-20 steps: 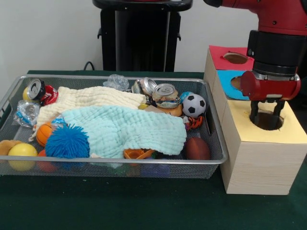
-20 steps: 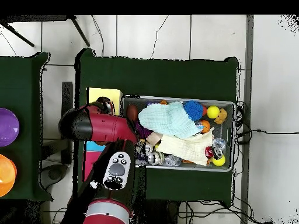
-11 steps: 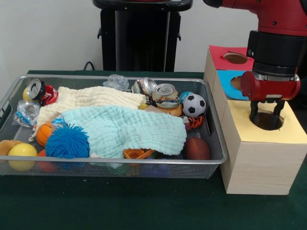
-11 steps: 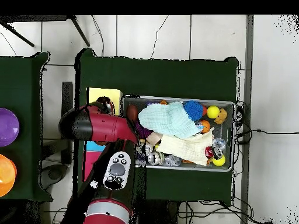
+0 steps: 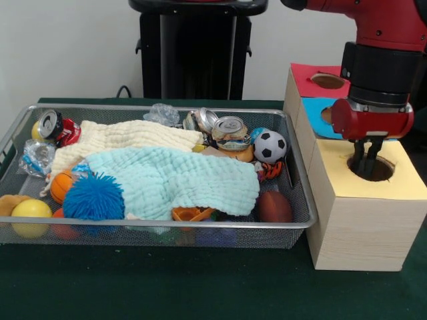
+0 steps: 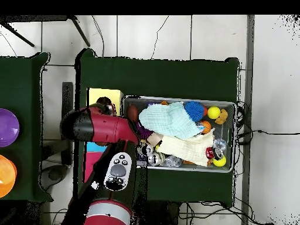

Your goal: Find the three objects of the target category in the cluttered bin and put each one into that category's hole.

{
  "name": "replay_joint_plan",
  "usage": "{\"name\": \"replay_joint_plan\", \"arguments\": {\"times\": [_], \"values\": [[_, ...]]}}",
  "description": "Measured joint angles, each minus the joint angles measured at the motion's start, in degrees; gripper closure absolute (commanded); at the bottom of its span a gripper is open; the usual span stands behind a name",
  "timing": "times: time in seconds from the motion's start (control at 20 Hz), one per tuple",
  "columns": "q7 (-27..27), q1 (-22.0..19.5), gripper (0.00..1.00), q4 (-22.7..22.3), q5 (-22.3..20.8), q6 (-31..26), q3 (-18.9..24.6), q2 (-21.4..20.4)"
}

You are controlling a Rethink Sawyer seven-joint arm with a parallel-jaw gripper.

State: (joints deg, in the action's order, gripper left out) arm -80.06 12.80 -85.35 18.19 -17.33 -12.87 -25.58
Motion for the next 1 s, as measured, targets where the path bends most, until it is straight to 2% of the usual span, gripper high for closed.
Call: {"name": "replay_joint_plan", "arguments": {"times": [0.2, 0.65, 1.0], "values": [[0.0, 0.0, 1.0, 0.0, -0.6, -1.9, -0.1, 0.0], [0.0, 0.0, 1.0, 0.0, -0.8, -2.1, -0.1, -0.2], [0.0, 0.0, 1.0, -1.8, -0.8, -2.1, -0.1, -2.6]]}}
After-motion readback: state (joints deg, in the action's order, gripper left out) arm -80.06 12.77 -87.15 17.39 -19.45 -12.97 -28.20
